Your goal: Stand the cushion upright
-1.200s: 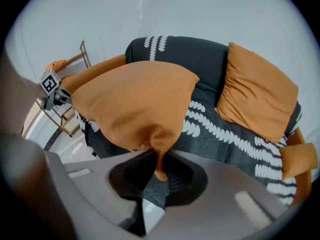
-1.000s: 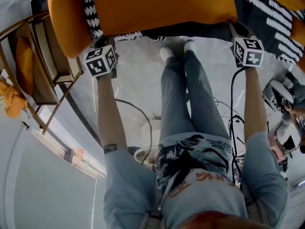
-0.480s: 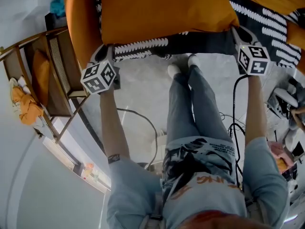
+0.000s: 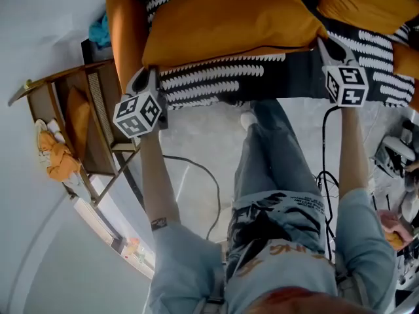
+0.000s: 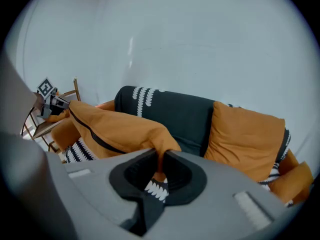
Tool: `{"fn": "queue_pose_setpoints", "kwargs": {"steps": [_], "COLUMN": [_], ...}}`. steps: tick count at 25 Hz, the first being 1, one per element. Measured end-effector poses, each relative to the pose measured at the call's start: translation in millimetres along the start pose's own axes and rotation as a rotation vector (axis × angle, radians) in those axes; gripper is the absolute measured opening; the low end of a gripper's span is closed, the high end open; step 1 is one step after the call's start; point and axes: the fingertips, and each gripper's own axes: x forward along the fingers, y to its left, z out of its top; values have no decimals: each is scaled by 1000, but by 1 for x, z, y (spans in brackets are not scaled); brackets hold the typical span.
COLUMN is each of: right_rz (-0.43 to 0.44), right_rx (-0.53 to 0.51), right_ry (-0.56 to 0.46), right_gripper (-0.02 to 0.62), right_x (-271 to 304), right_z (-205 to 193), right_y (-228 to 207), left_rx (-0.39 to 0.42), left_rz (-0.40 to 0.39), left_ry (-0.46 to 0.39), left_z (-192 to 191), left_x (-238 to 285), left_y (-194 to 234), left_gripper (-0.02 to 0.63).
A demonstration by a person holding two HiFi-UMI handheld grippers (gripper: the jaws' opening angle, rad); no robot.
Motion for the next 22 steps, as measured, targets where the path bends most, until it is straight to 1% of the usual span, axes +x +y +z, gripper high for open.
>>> {"fn": "queue_pose_setpoints", "kwargs": {"steps": [10,15,20,22], "right_rz": [-1,-13,1,5], "right_rx": [20,28,18,20], "right_ry": [-97,-141,-154,-160], "right_gripper": [43,44,44,44], "right_x": [44,67,104,122], "right_z": [71,112,145,155], "right_y": [-36,-53,-71,-79], "left_rx": [25,31,31,45], "left_rz": [26,46,83,95], "left_ry": [-71,-127,-176,-189], "left_z": [89,140,181,197], "left_x": [33,53,84,101], "left_y": [10,20,31,35], "left_gripper": [51,51,49,49]}}
